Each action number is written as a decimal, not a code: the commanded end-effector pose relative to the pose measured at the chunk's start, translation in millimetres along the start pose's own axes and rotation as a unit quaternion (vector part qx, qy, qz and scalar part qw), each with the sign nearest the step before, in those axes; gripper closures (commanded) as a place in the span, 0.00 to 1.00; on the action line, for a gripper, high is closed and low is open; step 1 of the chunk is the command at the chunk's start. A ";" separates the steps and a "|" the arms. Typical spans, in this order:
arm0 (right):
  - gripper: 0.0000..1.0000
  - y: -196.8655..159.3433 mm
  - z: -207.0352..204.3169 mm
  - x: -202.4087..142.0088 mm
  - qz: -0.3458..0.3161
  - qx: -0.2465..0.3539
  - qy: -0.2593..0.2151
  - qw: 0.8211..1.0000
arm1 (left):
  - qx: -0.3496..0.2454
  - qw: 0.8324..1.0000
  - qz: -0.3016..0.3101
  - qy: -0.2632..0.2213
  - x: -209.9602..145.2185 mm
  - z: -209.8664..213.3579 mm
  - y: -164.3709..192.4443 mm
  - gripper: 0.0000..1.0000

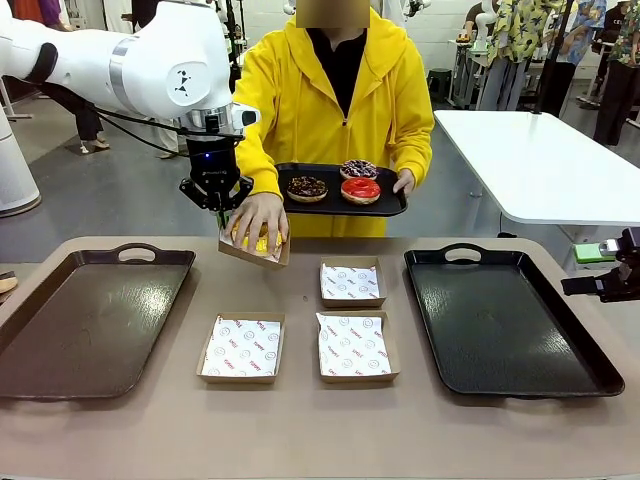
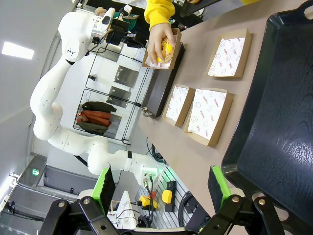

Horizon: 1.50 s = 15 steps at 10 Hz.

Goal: Individually package the donuts and arrange them on the tray.
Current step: Place the picked Paper togo box on the Handle tray while simultaneously picking up another Paper togo box from the table with the other hand.

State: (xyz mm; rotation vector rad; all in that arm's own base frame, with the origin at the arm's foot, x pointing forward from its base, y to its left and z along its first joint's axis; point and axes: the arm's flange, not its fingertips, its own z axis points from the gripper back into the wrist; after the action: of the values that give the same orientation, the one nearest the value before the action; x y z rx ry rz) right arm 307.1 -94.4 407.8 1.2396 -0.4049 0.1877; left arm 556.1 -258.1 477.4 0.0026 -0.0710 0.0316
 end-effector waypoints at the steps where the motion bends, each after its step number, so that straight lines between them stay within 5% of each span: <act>1: 0.00 -0.1 0.1 0.0 0.003 0.005 0.000 1.000 | -0.001 1.000 -0.003 -0.002 0.3 0.8 1.1 1.00; 15: 0.00 0.0 0.0 0.0 0.000 0.000 0.000 1.000 | 0.000 1.000 0.000 0.000 -0.2 0.0 -0.4 0.99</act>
State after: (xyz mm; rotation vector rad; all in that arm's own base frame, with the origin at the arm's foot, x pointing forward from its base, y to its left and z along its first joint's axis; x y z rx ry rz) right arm 307.1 -94.4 407.8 1.2396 -0.4049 0.1877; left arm 555.8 -258.7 477.2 0.0025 -0.0707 0.0305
